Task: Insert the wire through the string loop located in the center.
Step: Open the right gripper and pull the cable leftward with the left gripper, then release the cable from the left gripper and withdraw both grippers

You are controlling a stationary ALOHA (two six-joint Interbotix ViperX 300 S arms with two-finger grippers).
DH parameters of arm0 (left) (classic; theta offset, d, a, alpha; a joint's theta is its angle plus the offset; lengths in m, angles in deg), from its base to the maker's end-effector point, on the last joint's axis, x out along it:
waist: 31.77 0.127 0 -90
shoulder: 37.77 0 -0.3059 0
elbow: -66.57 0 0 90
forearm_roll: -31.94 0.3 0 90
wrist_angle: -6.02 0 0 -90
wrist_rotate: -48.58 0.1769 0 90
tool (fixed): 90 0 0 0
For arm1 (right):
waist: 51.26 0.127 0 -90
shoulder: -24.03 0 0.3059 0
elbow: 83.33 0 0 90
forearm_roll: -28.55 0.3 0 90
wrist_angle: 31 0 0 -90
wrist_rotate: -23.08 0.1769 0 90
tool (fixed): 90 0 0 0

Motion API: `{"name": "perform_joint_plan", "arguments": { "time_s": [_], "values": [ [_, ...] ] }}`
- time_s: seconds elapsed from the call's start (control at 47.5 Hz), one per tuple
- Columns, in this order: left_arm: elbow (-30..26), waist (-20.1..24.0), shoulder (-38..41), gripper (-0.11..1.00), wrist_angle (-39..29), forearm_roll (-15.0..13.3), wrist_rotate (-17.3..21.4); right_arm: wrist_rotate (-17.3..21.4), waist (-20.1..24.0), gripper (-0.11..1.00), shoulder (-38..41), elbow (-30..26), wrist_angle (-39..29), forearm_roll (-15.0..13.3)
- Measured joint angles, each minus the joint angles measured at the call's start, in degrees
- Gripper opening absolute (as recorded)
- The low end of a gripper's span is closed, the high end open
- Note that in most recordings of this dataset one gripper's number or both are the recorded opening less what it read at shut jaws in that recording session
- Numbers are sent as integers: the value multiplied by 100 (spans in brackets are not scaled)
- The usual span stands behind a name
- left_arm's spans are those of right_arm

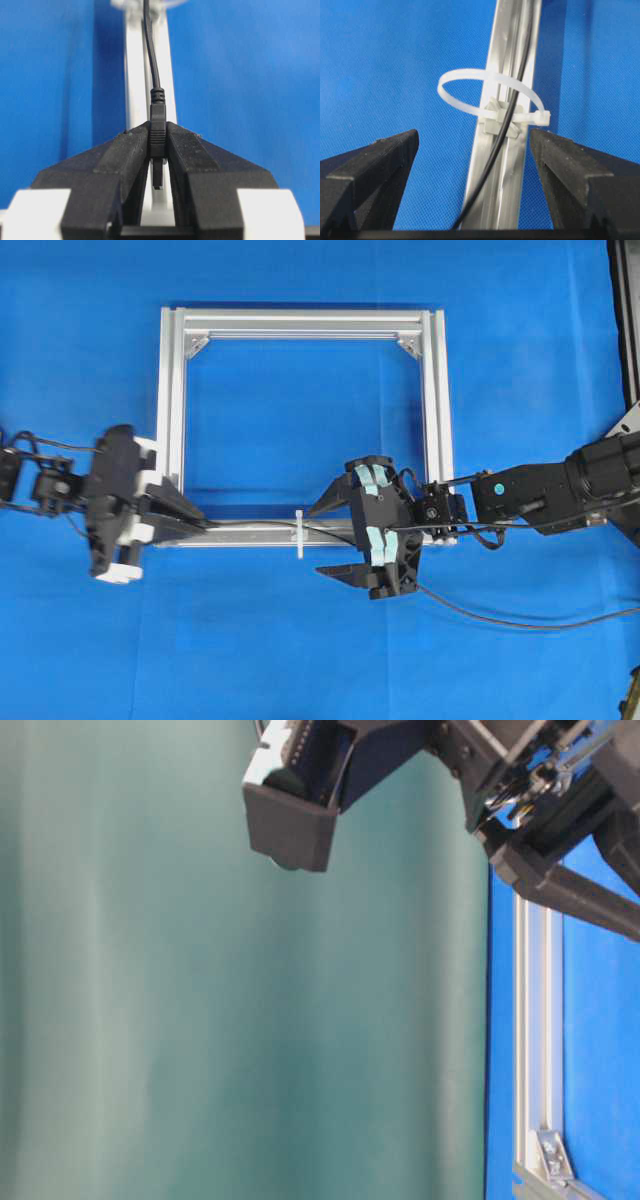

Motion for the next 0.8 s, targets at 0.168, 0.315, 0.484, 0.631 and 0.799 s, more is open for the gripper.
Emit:
{"name": "perform_joint_plan", "arguments": {
  "time_s": [0.168, 0.315, 0.484, 0.631, 0.799],
  "values": [
    [624, -97, -615, 8, -26, 0, -158, 0, 9, 80, 0, 0, -9, 0],
    [984, -141, -1134, 8, -211, 0, -360, -9, 9, 80, 0, 0, -9, -9],
    [1072, -158, -1459, 8, -738, 0, -325, -9, 9, 80, 0, 0, 0, 0],
    [1072, -167, -1529, 8, -879, 26, -185, -18, 9, 80, 0, 0, -9, -9],
    [1072, -158, -1538, 8, -896, 26, -79, -18, 18, 80, 0, 0, -9, -9]
  ]
}}
